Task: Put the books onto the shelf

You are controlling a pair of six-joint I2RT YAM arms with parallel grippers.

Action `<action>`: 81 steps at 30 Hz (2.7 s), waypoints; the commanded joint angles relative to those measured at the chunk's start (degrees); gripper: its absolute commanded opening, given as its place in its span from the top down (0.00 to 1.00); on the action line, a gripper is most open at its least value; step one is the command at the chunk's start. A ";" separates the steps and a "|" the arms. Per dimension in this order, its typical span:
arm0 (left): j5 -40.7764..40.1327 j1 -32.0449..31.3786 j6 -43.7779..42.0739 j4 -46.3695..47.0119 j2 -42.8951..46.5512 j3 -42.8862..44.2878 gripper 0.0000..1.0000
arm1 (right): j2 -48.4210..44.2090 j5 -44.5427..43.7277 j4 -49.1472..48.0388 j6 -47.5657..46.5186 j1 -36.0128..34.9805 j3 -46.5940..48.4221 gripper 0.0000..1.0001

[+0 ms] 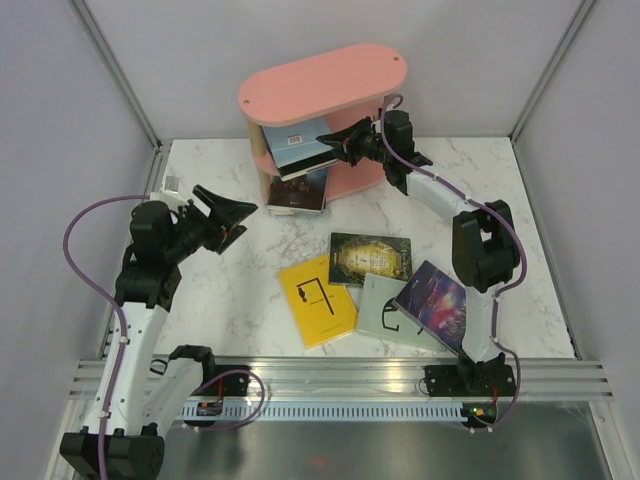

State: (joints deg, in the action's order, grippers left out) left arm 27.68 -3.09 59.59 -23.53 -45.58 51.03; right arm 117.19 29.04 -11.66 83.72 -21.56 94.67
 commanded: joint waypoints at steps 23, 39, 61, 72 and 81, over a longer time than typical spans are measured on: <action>2.73 0.72 -5.27 2.00 -5.66 2.85 0.18 | -14.26 7.78 20.71 -19.64 13.91 -3.96 0.15; 4.83 0.72 -0.27 1.47 0.32 -0.75 0.20 | -16.20 4.02 21.68 -21.50 15.67 -6.78 0.42; 6.51 0.72 -3.08 -7.67 6.56 -0.93 0.21 | -4.25 0.06 19.13 -16.40 11.55 2.18 0.48; 6.68 0.72 -4.75 -7.85 5.33 -0.49 0.21 | 0.67 -1.26 19.22 -14.03 7.07 7.27 0.53; 6.95 0.72 -6.68 -7.94 2.69 1.18 0.21 | 5.59 -1.79 20.45 -11.83 3.55 16.94 0.63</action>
State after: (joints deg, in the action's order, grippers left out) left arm 32.27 -2.70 56.01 -31.35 -42.28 49.67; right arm 121.45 28.14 9.93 70.67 -16.45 107.96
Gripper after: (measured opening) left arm 0.794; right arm 0.362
